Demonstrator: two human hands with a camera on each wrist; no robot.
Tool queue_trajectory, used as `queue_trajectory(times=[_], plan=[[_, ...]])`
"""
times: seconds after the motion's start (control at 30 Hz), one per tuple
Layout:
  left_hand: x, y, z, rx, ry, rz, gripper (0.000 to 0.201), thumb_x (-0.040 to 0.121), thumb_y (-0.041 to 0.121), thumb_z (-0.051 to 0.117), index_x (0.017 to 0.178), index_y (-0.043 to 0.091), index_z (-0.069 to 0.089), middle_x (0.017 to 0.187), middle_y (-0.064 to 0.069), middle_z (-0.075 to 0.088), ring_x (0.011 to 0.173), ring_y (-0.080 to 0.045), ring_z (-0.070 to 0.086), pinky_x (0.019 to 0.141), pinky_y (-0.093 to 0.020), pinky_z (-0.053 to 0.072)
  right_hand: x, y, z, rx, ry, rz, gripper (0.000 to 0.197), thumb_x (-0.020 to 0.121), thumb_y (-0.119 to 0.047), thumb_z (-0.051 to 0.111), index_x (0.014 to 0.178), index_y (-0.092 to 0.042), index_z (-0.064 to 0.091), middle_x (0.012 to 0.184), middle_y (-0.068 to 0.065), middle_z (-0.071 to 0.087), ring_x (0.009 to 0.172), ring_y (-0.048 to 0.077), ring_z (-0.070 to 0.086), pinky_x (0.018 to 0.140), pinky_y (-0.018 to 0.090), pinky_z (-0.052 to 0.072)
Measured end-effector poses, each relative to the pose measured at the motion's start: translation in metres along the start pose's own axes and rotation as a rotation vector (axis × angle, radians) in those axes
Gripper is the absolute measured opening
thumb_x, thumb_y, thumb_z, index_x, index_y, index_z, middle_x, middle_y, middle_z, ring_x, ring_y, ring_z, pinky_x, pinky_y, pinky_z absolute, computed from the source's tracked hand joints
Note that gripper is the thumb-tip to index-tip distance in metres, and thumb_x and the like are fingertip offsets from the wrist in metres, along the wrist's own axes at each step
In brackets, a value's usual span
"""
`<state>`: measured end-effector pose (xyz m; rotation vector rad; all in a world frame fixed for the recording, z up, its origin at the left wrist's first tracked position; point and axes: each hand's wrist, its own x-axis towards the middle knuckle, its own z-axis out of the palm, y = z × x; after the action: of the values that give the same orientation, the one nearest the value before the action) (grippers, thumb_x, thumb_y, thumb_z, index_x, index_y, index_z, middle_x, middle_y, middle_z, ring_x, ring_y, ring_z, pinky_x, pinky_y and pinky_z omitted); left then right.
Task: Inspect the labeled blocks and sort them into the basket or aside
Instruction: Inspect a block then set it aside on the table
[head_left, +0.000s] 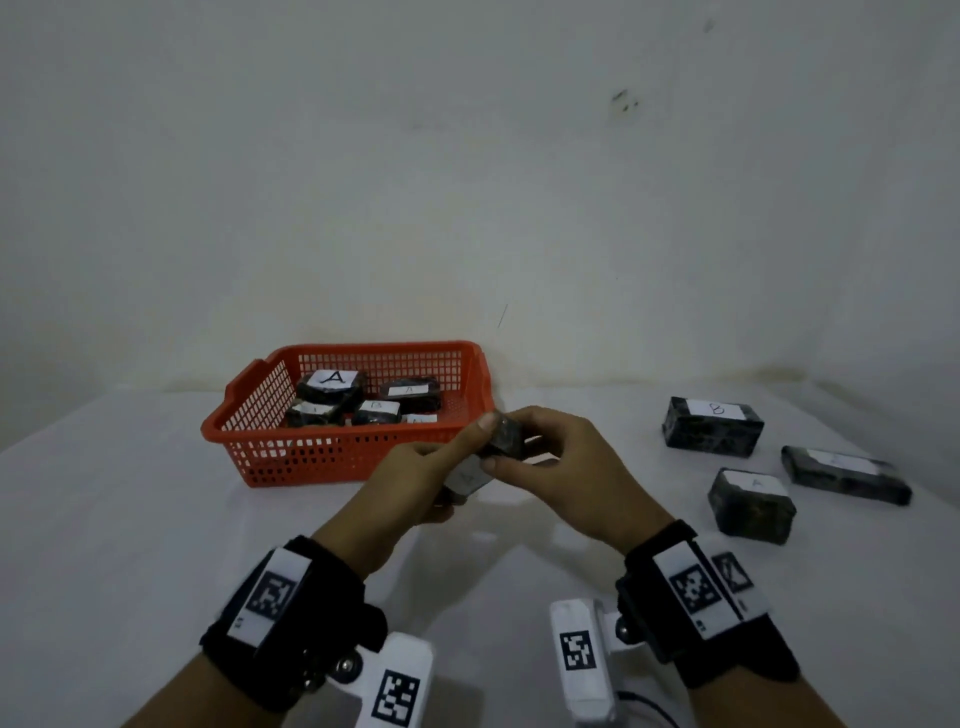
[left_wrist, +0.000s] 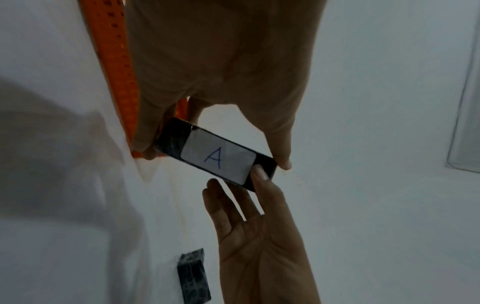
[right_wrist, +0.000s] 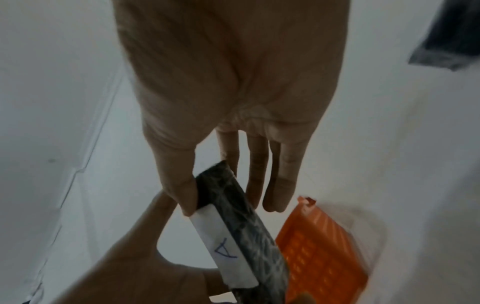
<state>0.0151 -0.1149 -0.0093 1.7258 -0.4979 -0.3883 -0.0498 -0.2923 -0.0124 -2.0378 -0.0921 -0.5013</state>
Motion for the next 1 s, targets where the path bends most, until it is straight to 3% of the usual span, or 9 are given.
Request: queue_trajectory(times=[0.07,0.13,0.27,0.47,0.6,0.67,0.73,0.9,1.0], plan=[[0.005,0.014,0.011,-0.044,-0.007,-0.01,0.053,0.075,0.081,0.06,0.089,0.034,0.079,0.103,-0.003,0.078,0.101,-0.028,0.073,0.094,-0.049,0.058,-0.001,-0.001,-0.017,-0.019,0.091,-0.005,0.023,0.083,-0.037,0.079,0.104,-0.029,0.075,0.098,-0.011,0.077,0.092,0.008,0.073,0.086,0.035,0.061],[0.014,0.027,0.028,-0.109,-0.007,-0.014,0.05,0.085,0.066,0.061,0.094,0.02,0.079,0.1,-0.009,0.077,0.099,-0.028,0.072,0.093,-0.049,0.059,-0.004,0.002,-0.041,0.029,0.187,0.034,0.026,0.08,-0.041,0.076,0.1,-0.027,0.078,0.094,-0.006,0.079,0.091,0.017,0.076,0.087,0.044,0.063],[0.033,0.045,0.079,-0.128,-0.087,0.01,0.041,0.098,0.036,0.064,0.108,-0.002,0.074,0.088,-0.012,0.063,0.079,-0.024,0.061,0.081,-0.04,0.063,-0.02,0.007,-0.101,0.157,0.322,0.193,0.009,0.091,-0.011,0.075,0.1,-0.011,0.072,0.095,0.016,0.079,0.095,0.039,0.076,0.085,0.043,0.065],[0.052,0.071,0.174,-0.002,-0.166,0.043,0.045,0.095,0.041,0.066,0.107,-0.002,0.074,0.085,-0.008,0.064,0.072,-0.022,0.059,0.067,-0.032,0.061,-0.059,0.025,-0.197,0.067,0.512,0.369,0.01,0.091,-0.02,0.075,0.095,-0.013,0.079,0.094,0.011,0.081,0.091,0.032,0.079,0.081,0.039,0.061],[0.055,0.09,0.237,0.028,-0.225,0.038,0.033,0.096,0.029,0.068,0.084,-0.002,0.07,0.082,-0.014,0.066,0.067,-0.027,0.064,0.086,-0.045,0.061,-0.091,0.042,-0.246,0.281,0.547,0.451,0.019,0.096,-0.011,0.07,0.105,0.004,0.077,0.105,0.025,0.078,0.093,0.041,0.077,0.089,0.052,0.062],[0.065,0.091,0.267,0.221,-0.278,0.102,0.016,0.098,0.019,0.064,0.099,0.003,0.064,0.097,-0.016,0.068,0.086,-0.032,0.068,0.095,-0.045,0.057,-0.105,0.047,-0.263,0.371,0.589,0.458,0.02,0.096,-0.002,0.067,0.107,0.014,0.072,0.105,0.03,0.076,0.084,0.037,0.078,0.07,0.04,0.066],[0.072,0.094,0.293,0.349,-0.283,0.102,0.033,0.096,0.013,0.062,0.126,0.002,0.055,0.111,-0.021,0.065,0.11,-0.038,0.065,0.095,-0.036,0.052,-0.115,0.055,-0.278,0.378,0.635,0.497,0.025,0.095,-0.001,0.068,0.112,0.017,0.069,0.106,0.029,0.074,0.079,0.032,0.076,0.06,0.029,0.064],[0.082,0.092,0.344,0.532,-0.203,0.106,0.051,0.1,0.024,0.057,0.144,0.004,0.04,0.124,-0.021,0.065,0.111,-0.042,0.065,0.091,-0.044,0.051,-0.129,0.089,-0.308,0.379,0.737,0.617,0.027,0.093,-0.002,0.071,0.114,0.015,0.069,0.105,0.025,0.07,0.085,0.031,0.068,0.068,0.031,0.062],[0.081,0.084,0.363,0.611,-0.265,0.092,0.052,0.101,0.024,0.056,0.147,0.006,0.04,0.129,-0.022,0.062,0.115,-0.041,0.064,0.095,-0.045,0.05,-0.134,0.116,-0.317,0.237,0.735,0.739,0.017,0.088,-0.007,0.078,0.097,0.007,0.072,0.093,0.02,0.07,0.077,0.027,0.067,0.072,0.036,0.06]])
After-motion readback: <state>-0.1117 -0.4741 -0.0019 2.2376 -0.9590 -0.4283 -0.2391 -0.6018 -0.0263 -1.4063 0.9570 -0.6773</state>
